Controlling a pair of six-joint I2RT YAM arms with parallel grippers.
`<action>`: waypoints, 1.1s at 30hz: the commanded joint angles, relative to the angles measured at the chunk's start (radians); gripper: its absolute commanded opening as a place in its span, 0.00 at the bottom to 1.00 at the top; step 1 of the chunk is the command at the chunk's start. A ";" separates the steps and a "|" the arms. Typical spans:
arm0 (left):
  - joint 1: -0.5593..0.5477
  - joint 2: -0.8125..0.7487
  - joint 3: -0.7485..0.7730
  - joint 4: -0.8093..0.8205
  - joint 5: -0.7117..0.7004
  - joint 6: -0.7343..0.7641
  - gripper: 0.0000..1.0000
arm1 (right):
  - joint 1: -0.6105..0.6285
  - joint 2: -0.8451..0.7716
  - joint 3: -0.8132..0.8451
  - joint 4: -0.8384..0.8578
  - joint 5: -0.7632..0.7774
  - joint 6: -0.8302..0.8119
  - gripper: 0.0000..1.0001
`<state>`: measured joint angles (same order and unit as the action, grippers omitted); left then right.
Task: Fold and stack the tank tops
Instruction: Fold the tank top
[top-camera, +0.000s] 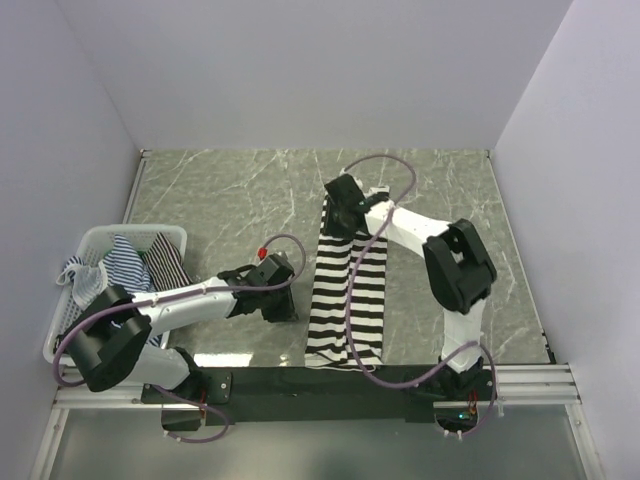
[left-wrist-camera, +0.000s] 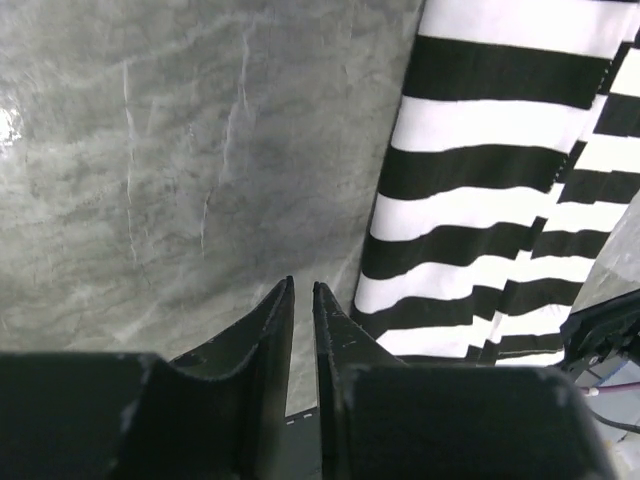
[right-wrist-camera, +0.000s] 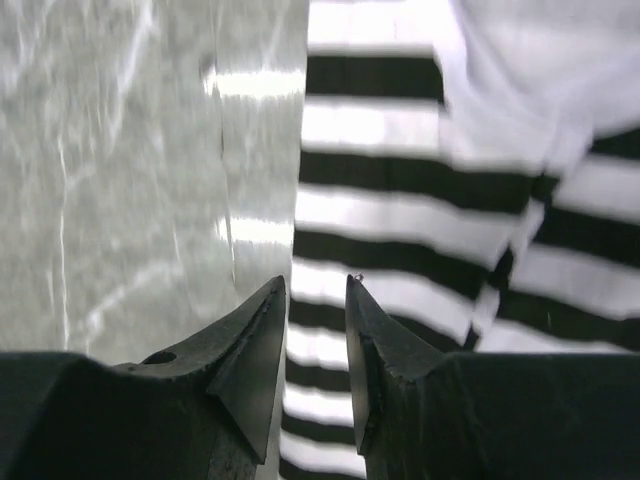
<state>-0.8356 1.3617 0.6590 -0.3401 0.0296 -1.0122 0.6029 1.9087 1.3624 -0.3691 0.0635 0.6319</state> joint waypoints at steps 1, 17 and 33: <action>-0.008 -0.038 -0.004 0.030 0.018 -0.008 0.20 | -0.041 0.073 0.136 -0.129 0.077 -0.043 0.37; -0.010 0.010 0.131 -0.027 0.020 0.073 0.22 | -0.051 0.068 0.101 -0.205 0.245 -0.054 0.47; 0.019 0.054 0.191 -0.030 0.050 0.124 0.24 | -0.160 0.315 0.375 -0.298 0.130 -0.109 0.33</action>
<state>-0.8345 1.3964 0.8097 -0.3801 0.0513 -0.9237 0.4667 2.1757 1.6665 -0.6411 0.2108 0.5476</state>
